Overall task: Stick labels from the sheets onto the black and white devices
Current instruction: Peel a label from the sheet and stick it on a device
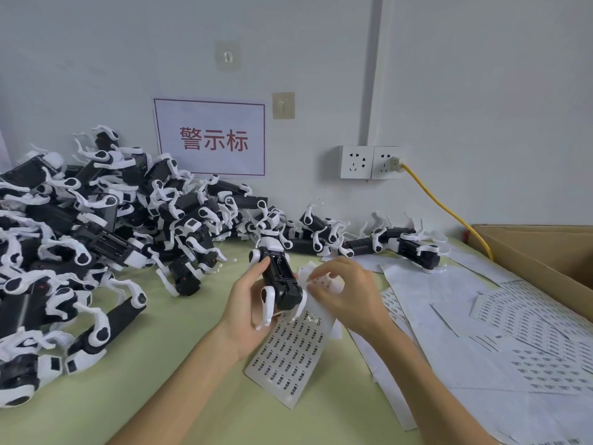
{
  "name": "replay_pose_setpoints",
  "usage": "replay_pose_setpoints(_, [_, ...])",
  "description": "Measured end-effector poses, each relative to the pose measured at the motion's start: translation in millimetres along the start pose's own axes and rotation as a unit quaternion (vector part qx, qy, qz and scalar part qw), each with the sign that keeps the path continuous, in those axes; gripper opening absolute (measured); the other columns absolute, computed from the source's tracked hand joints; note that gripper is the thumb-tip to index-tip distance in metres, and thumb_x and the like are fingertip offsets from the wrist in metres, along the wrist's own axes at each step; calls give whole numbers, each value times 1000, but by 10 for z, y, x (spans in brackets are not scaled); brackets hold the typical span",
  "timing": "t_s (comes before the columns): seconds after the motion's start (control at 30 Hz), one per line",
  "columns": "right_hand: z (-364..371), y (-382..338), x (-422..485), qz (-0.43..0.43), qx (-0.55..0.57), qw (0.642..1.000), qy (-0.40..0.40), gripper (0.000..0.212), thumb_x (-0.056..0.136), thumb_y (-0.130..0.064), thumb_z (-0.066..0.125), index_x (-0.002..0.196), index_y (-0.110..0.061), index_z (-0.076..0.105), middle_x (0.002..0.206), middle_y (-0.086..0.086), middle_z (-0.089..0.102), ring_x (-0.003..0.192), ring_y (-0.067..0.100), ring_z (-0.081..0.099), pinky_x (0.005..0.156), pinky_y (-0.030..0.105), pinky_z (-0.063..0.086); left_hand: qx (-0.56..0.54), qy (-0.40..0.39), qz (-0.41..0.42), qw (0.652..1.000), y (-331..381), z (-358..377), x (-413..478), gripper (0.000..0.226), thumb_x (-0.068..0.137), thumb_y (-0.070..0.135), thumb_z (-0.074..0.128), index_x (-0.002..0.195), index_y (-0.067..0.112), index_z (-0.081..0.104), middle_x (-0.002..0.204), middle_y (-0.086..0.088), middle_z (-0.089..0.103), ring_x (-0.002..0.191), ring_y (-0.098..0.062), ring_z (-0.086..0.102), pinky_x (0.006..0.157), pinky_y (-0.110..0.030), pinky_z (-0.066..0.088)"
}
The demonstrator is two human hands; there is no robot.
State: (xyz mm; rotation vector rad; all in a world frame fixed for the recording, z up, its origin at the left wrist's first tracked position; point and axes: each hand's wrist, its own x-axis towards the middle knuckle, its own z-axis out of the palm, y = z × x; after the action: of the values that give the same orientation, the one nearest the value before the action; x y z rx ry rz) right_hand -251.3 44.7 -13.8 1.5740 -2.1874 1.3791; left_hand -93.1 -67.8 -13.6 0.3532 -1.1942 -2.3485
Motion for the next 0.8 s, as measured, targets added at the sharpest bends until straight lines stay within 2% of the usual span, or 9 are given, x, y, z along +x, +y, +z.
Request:
replay_pose_setpoints(0.07, [7,21,1,9,0,1000,4,10,82,-40,80,90,-34,76,92,-21,67,93,-5,57,81,27,48,-2,-1,-3,1000,2,18,-12,41,89,46,67,106,9,71,87,-15,66,73,-28,63,64,-33,54])
replay_pose_setpoints(0.17, [13,36,4,12,0,1000,6,15,80,-43,81,92,-36,76,91,-21,66,93,-5,57,70,13,41,2,11,24,1000,-13,58,-16,46,89,41,65,126,14,61,90,-13,64,76,-26,63,65,-32,56])
replay_pose_setpoints(0.23, [26,36,-1,6,9,1000,4,11,82,-40,81,91,-37,75,92,-21,65,92,-2,58,68,11,41,6,-1,41,999,-21,85,-24,50,88,38,66,133,20,55,85,-12,63,77,-27,60,66,-34,55])
replay_pose_setpoints(0.33, [48,38,-3,-2,12,1000,-6,8,86,-32,76,91,-37,74,91,-21,65,87,-1,60,66,11,42,5,2,50,999,-21,104,-49,47,86,38,65,125,15,56,74,-11,64,70,-25,63,62,-31,55])
replay_pose_setpoints(0.43, [46,62,-4,10,16,999,-25,8,89,-33,73,95,-38,73,89,-23,66,83,-1,62,65,12,44,17,29,50,998,-38,99,-62,43,84,41,66,116,13,62,85,-14,69,68,-24,68,54,-29,55])
replay_pose_setpoints(0.53, [46,60,-16,10,27,999,-26,4,89,-39,74,93,-39,73,87,-28,67,78,0,62,65,18,49,17,38,59,997,-56,96,-62,40,84,41,68,116,15,66,110,-22,70,80,-27,71,55,-30,55])
replay_pose_setpoints(0.67, [50,21,-31,13,24,1000,-8,7,86,-44,76,88,-38,72,86,-29,67,74,1,63,64,25,53,31,49,71,996,-43,111,-74,47,79,43,69,114,12,71,101,-13,74,73,-23,73,51,-27,54])
replay_pose_setpoints(0.8, [41,18,-36,11,10,1000,-6,10,84,-40,77,80,-36,69,86,-27,66,74,2,62,61,25,51,107,37,57,992,-63,99,-81,34,79,48,72,98,23,83,99,-7,76,84,-20,74,67,-29,57])
